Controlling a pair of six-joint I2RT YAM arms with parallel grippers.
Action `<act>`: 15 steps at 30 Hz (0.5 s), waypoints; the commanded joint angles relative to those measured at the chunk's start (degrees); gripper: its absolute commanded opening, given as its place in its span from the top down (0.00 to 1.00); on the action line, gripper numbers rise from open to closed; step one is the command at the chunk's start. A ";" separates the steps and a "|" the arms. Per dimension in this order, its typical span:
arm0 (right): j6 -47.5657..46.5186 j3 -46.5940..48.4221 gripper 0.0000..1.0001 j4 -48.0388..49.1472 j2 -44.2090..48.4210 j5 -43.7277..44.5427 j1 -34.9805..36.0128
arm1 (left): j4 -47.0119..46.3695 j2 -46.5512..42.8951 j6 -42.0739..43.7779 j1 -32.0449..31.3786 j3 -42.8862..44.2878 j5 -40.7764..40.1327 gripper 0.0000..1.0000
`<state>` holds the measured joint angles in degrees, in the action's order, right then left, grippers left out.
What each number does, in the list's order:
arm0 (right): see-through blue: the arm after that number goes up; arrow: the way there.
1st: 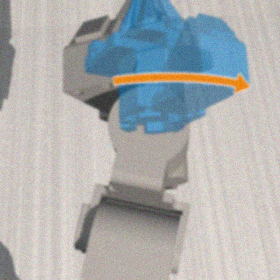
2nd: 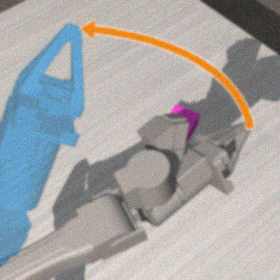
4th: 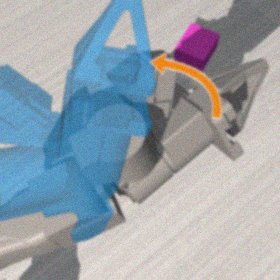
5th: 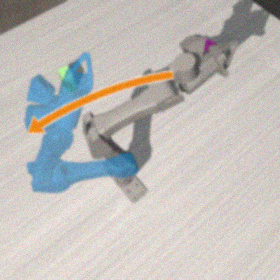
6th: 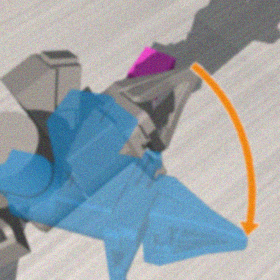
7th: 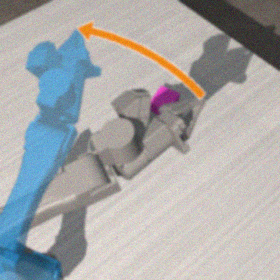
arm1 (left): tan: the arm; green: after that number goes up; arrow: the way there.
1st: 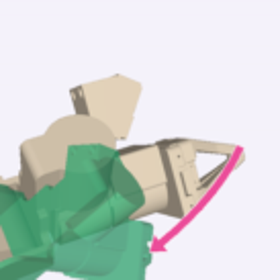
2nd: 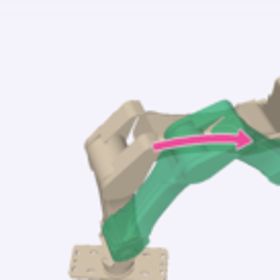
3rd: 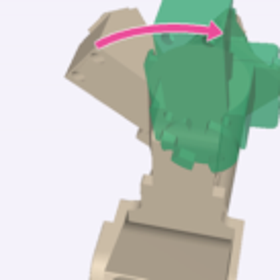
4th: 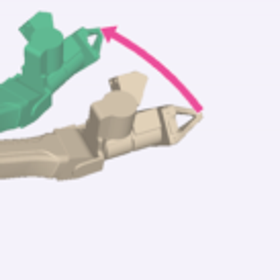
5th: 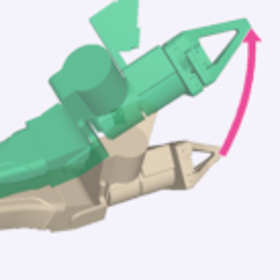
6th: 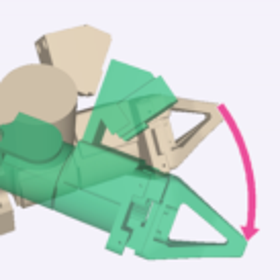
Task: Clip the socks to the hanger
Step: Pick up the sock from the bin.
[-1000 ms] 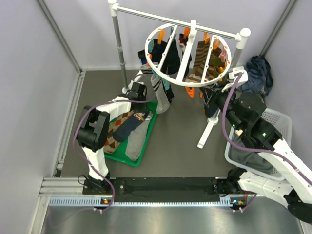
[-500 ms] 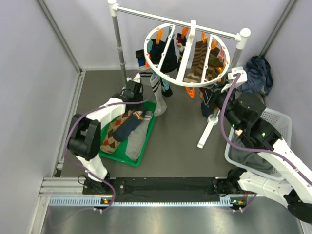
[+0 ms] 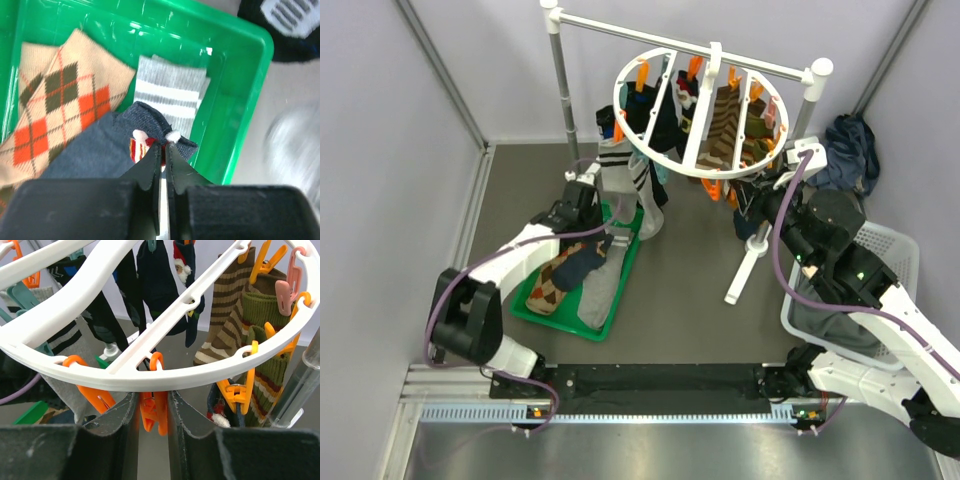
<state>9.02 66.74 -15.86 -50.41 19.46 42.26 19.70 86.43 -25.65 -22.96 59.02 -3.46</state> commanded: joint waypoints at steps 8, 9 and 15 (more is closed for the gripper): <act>0.56 0.14 1.00 0.83 -1.00 -1.53 0.19 | -6.16 -24.89 1.39 0.20 -9.10 -1.28 1.00; 0.48 0.41 1.00 0.13 -1.26 -2.40 0.28 | -6.69 -27.43 1.74 0.20 -9.89 0.11 1.00; 1.35 2.43 1.00 -0.23 -1.09 -4.34 0.19 | -8.98 -37.81 1.83 0.11 -10.69 5.49 1.00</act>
<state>9.19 66.76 -15.88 -51.79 17.58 42.26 15.70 54.68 -24.86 -22.96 48.69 -1.65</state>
